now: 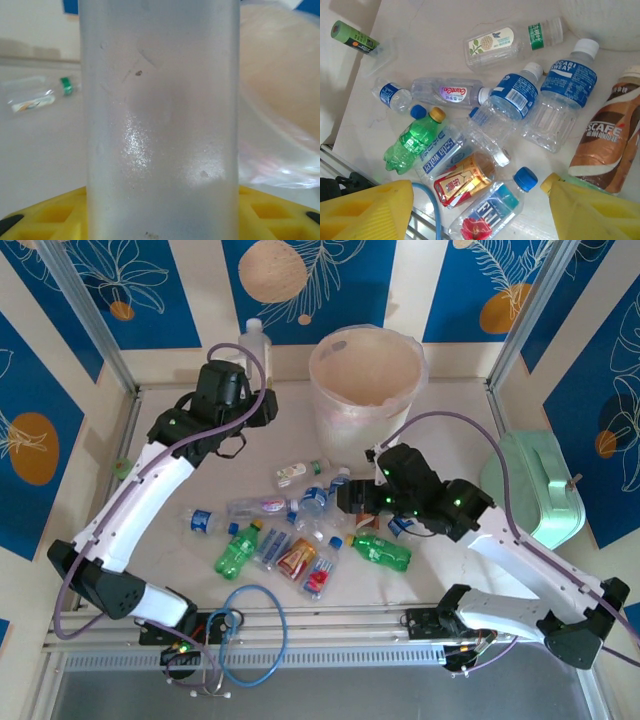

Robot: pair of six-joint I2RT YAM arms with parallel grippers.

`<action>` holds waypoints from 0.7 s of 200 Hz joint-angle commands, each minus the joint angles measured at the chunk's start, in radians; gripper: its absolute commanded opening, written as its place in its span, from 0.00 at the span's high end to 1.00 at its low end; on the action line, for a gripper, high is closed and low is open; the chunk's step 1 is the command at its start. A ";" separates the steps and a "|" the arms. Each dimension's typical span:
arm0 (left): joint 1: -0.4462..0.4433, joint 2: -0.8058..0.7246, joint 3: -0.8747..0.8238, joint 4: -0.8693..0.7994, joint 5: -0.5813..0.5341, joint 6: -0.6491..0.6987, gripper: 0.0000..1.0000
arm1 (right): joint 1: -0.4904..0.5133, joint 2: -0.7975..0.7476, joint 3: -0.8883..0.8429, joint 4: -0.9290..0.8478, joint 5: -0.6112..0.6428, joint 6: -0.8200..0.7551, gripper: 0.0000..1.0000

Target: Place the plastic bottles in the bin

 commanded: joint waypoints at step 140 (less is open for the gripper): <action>-0.124 0.400 0.477 0.128 0.275 -0.045 0.47 | 0.004 -0.171 -0.152 -0.007 -0.026 0.149 0.27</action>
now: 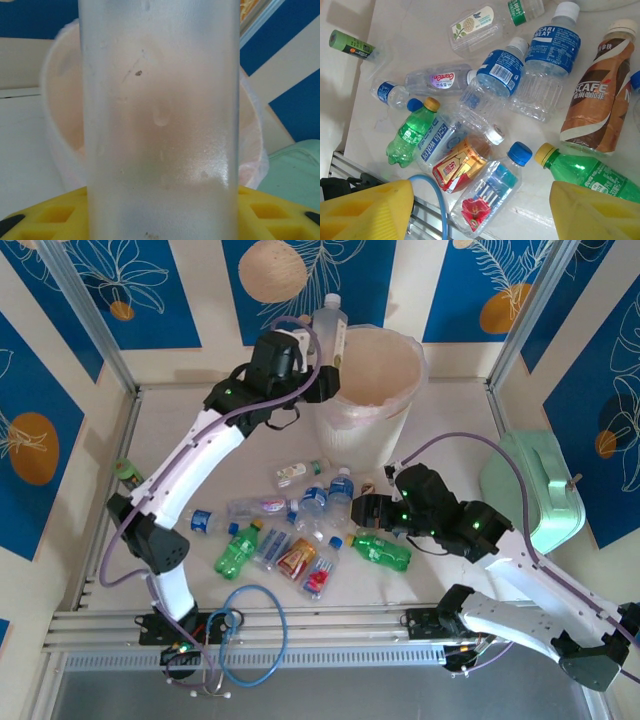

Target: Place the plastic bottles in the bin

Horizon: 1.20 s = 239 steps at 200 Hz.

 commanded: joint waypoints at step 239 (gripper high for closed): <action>0.037 0.097 0.254 -0.053 0.038 -0.051 0.16 | 0.004 -0.057 -0.035 -0.014 -0.023 0.018 0.26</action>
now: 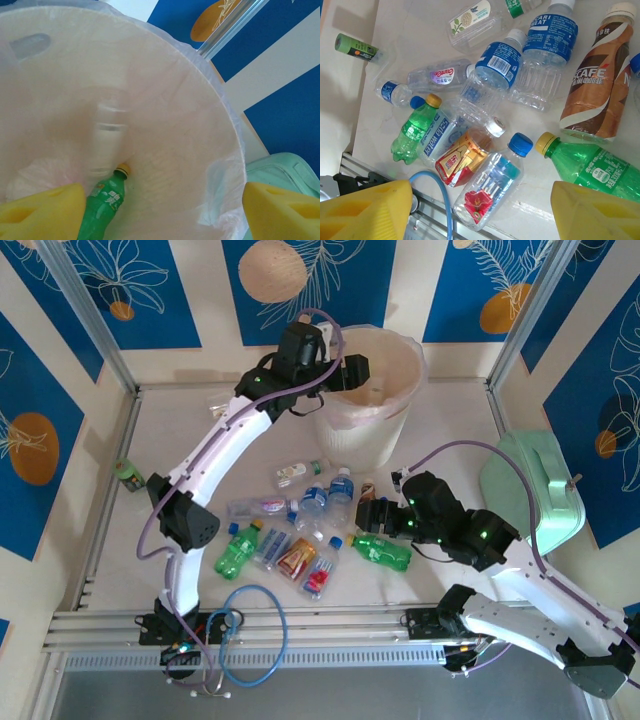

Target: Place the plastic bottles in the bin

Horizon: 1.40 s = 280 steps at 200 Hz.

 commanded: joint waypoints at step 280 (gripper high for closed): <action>0.582 0.381 -0.025 0.148 -0.119 0.274 0.23 | 0.086 0.172 0.102 -0.033 -0.027 -0.020 0.26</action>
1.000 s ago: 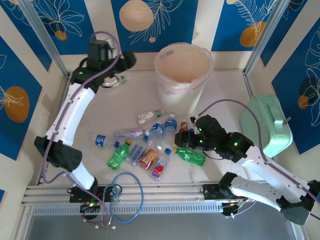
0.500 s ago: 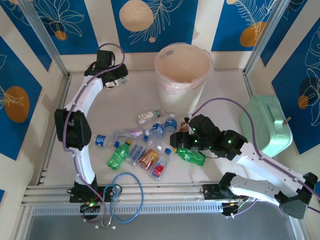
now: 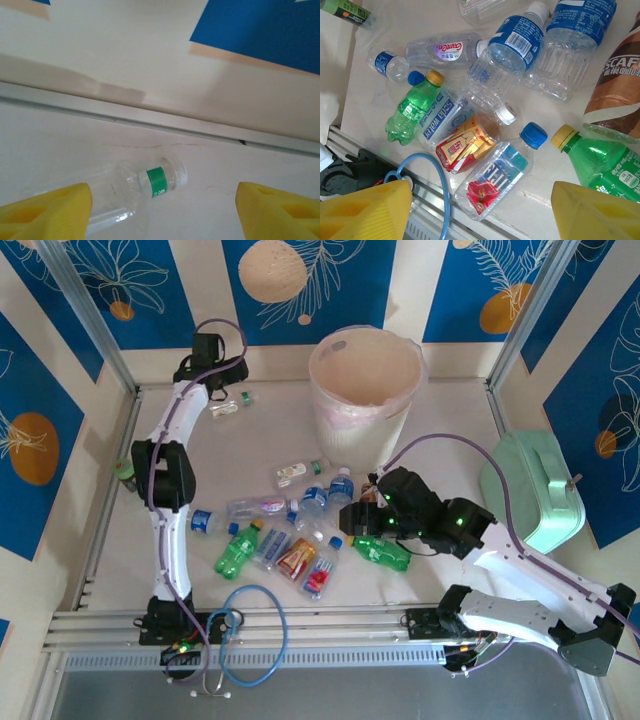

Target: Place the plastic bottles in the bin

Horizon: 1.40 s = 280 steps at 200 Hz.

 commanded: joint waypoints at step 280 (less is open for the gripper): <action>0.048 0.176 0.036 0.047 0.230 0.117 0.19 | 0.077 0.174 0.155 0.029 -0.011 0.006 0.26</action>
